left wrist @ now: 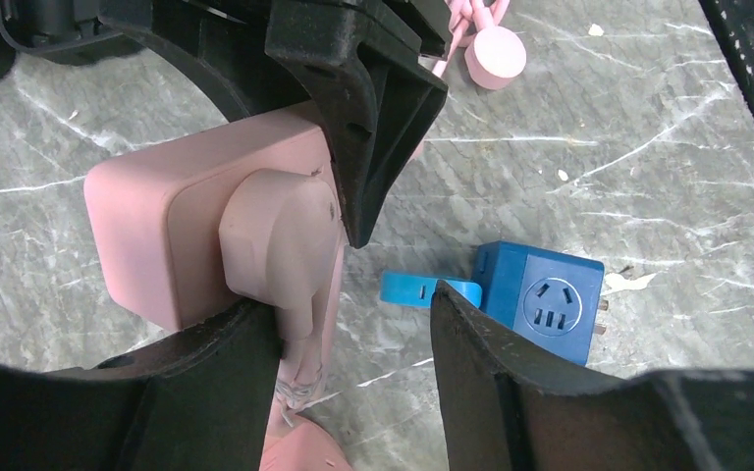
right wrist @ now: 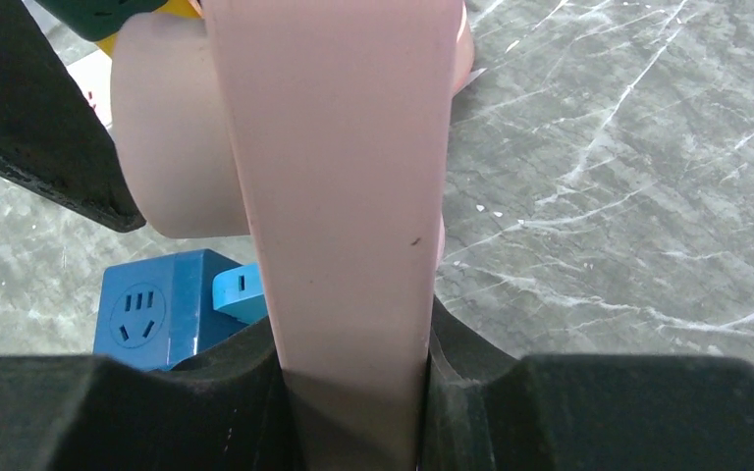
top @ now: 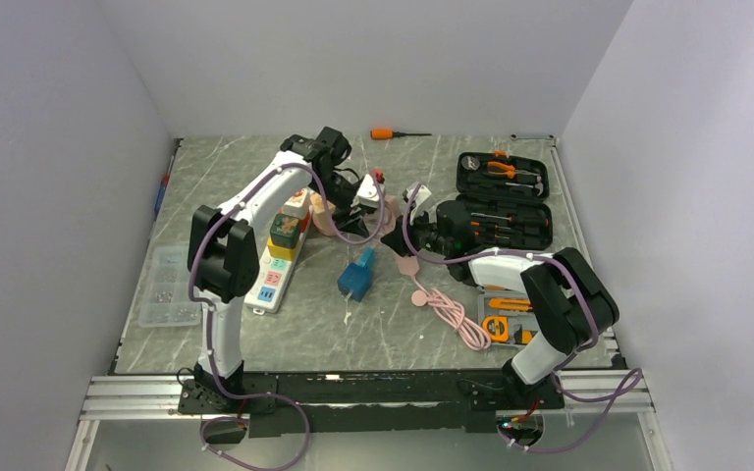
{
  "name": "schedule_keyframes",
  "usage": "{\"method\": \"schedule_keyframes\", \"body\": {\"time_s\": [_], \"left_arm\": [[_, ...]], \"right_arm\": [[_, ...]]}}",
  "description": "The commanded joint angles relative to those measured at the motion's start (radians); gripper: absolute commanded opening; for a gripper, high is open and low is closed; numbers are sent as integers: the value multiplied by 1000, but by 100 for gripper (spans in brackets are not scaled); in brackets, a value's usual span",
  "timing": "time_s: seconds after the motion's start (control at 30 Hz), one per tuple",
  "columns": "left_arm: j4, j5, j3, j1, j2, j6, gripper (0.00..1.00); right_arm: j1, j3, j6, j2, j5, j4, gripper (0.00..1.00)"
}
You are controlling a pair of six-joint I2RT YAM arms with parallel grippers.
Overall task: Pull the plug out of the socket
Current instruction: Remove the plug from the socket.
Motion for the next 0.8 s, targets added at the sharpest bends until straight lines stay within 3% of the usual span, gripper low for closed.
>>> {"method": "schedule_keyframes", "body": {"time_s": [0.0, 0.17, 0.37, 0.6, 0.67, 0.77], "left_arm": [[-34, 138, 4, -33, 10, -22, 59], [4, 164, -8, -9, 8, -76, 55], [-136, 219, 111, 23, 77, -30, 14], [-268, 218, 119, 12, 71, 115, 8], [-330, 202, 130, 7, 76, 182, 5], [-392, 184, 147, -1, 83, 245, 2]], "right_arm": [[22, 42, -7, -80, -34, 215, 0], [28, 30, -11, -106, -37, 224, 0], [34, 23, -2, -141, -45, 238, 0], [38, 32, 9, -133, -50, 245, 0], [36, 33, 14, -130, -53, 248, 11], [34, 59, 15, -115, -64, 229, 17]]}}
